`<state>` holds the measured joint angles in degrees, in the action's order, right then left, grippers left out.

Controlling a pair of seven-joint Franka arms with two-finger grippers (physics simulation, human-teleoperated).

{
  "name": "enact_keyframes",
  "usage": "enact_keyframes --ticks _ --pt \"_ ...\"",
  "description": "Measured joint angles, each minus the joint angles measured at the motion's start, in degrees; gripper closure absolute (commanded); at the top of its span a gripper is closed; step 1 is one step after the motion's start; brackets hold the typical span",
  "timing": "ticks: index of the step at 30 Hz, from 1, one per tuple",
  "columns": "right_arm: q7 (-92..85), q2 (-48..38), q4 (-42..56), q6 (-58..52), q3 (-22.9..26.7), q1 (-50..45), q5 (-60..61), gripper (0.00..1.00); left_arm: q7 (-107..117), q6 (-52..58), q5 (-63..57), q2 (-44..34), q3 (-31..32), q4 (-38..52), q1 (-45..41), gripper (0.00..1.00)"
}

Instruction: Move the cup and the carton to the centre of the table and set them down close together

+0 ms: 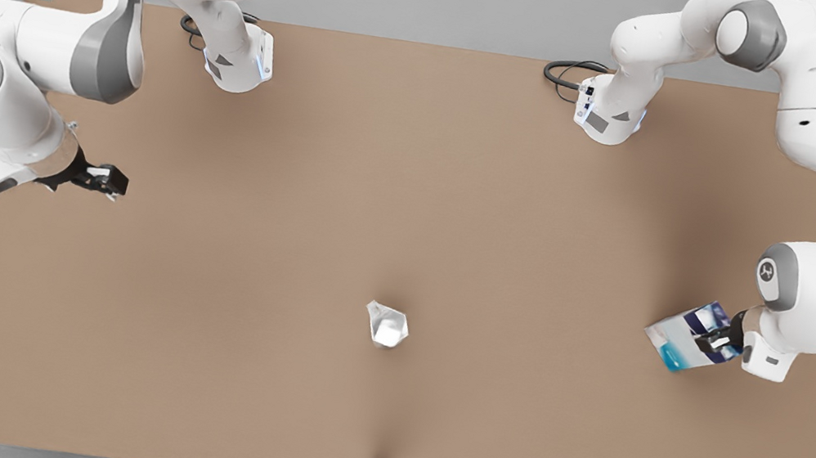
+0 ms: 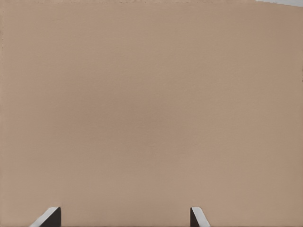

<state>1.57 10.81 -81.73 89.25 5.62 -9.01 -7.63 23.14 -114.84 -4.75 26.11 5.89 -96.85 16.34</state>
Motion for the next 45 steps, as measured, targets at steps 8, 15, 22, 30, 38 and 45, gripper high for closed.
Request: enact_keyframes --ticks 8,15,22,30,38,45 --pt "0.45 0.17 -0.36 -0.31 0.0 -0.03 -0.81 0.0 15.55 6.07 -0.48 -8.62 0.19 0.69 -12.33 0.41" --pt "0.54 0.18 -0.45 -0.31 0.0 -0.04 -0.81 0.0 57.26 5.95 0.29 -7.2 3.02 3.75 -36.43 0.41" --pt "0.59 0.18 -0.75 -0.34 0.09 0.07 -0.81 0.0 72.6 5.03 0.6 0.71 8.26 11.1 -41.91 0.41" --pt "0.63 0.18 -0.89 -0.14 0.16 0.01 -0.81 0.0 78.62 -3.1 -0.13 7.19 7.64 17.85 -42.83 0.41" --pt "0.63 0.26 -0.89 0.05 0.26 0.05 -0.81 0.0 78.02 -3.1 -0.97 10.88 7.73 17.84 -44.2 0.41" --pt "0.54 0.35 -0.89 0.04 0.31 0.01 -0.79 0.0 78.02 -3.11 -1.8 10.96 7.73 17.84 -44.64 0.0"
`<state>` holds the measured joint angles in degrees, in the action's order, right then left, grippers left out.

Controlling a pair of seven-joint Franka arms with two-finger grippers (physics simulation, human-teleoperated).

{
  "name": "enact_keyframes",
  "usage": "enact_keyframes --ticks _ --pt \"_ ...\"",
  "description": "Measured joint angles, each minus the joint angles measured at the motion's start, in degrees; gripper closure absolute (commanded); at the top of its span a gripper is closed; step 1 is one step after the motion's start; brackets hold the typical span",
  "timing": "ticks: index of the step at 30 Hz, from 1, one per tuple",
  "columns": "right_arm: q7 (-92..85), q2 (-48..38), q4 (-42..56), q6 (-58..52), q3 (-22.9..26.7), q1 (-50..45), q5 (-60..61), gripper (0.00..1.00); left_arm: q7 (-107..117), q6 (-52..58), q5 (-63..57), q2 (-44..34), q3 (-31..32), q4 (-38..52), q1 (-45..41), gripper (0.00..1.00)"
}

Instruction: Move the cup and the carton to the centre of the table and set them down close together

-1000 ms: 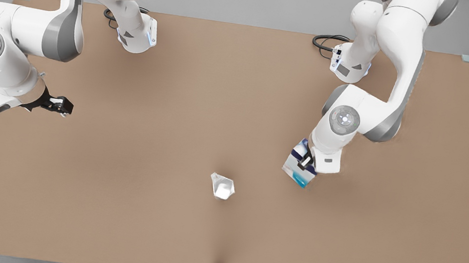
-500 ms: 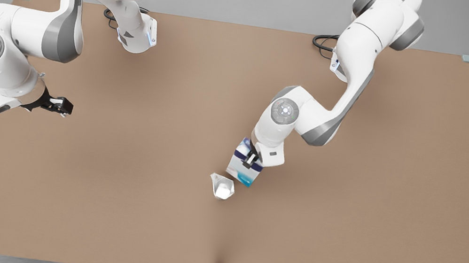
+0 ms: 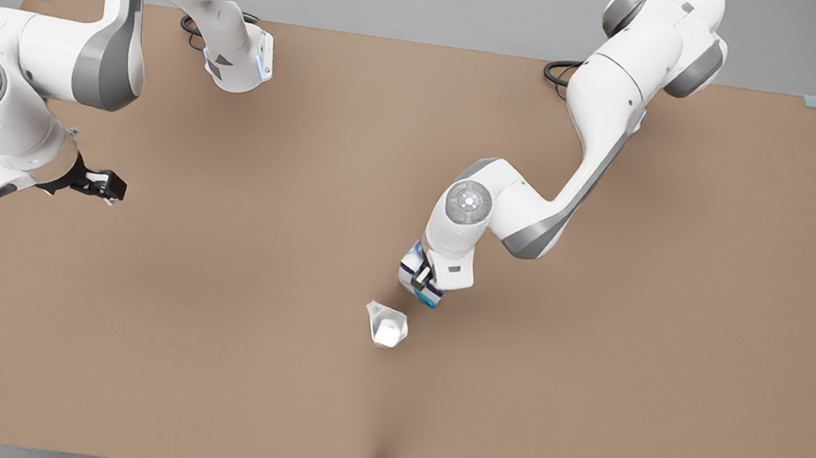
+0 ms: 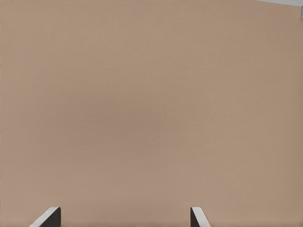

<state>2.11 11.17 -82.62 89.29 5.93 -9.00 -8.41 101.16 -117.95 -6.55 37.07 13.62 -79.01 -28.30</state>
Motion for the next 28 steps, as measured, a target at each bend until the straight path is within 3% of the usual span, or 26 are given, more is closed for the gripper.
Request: enact_keyframes --ticks 7,15,17,19,21,25,28 --pt "0.01 0.09 0.0 0.18 0.04 0.03 -0.02 0.0 0.18 1.03 -0.18 -0.48 -0.17 0.17 0.05 0.0" --pt "0.0 0.09 -0.18 0.09 0.0 0.03 0.06 0.0 0.13 11.33 0.3 -2.13 -0.26 2.85 0.22 0.0" --pt "0.0 0.0 -0.35 0.14 -0.04 0.47 0.06 0.0 -18.75 25.29 0.5 -8.03 -0.47 3.69 6.14 0.0" --pt "0.0 0.0 -0.35 0.23 0.02 0.27 0.06 0.0 -56.54 37.17 1.41 -11.28 -0.63 5.28 23.33 0.0" --pt "0.0 0.0 -0.35 0.27 -0.05 0.36 0.06 0.0 -89.07 37.27 1.87 -14.6 -4.41 5.68 28.91 0.0" --pt "0.0 0.09 -0.35 0.35 -0.03 0.35 0.06 0.0 -91.66 37.7 2.54 -28.67 -6.44 1.59 27.82 0.0" --pt "0.0 0.09 -0.35 0.36 -0.04 0.32 0.06 0.0 -91.67 37.71 2.83 -32.58 -6.78 -1.09 28.27 0.0"
